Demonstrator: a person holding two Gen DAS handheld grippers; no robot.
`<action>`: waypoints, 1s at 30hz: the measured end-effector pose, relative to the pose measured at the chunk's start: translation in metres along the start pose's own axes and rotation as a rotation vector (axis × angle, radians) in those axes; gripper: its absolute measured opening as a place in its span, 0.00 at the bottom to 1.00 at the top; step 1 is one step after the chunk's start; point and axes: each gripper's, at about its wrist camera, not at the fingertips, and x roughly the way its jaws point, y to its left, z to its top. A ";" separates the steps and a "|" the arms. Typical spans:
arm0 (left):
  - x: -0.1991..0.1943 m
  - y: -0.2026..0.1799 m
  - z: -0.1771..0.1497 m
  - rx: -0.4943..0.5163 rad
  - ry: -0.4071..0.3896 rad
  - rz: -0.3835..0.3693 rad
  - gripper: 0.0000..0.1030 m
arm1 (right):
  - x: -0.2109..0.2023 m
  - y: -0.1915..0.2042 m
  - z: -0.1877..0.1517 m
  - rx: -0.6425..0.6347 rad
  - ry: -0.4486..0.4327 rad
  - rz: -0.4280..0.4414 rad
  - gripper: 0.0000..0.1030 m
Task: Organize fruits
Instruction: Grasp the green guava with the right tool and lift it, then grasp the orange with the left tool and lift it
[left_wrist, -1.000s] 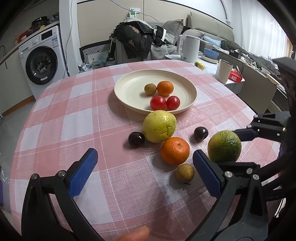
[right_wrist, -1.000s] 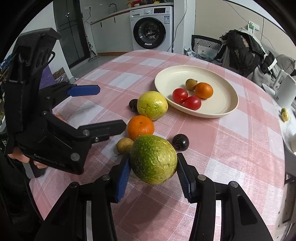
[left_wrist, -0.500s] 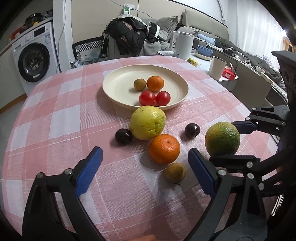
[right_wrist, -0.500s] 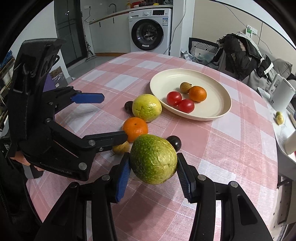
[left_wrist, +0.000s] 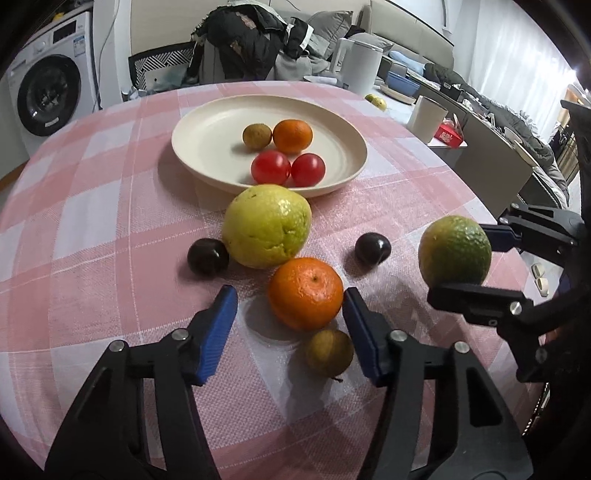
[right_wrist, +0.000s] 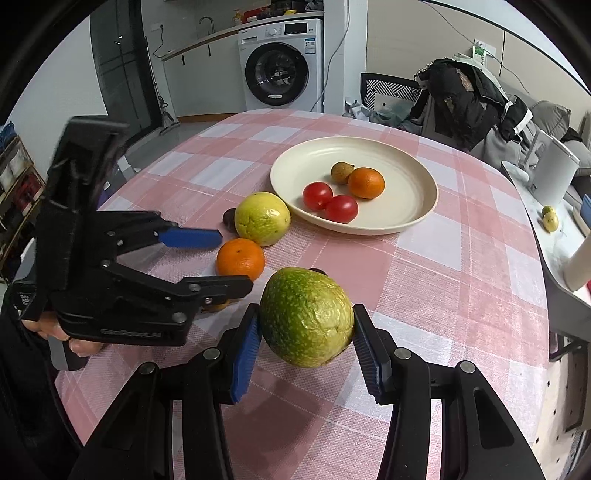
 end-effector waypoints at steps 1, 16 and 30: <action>0.001 -0.001 0.001 0.002 0.001 -0.005 0.49 | 0.000 0.000 0.000 0.001 0.000 0.000 0.48; -0.015 -0.013 -0.001 0.064 -0.055 -0.011 0.35 | 0.000 -0.008 0.000 0.035 -0.012 0.011 0.48; -0.053 -0.007 0.012 0.054 -0.167 0.037 0.35 | -0.006 -0.032 0.008 0.135 -0.101 0.019 0.48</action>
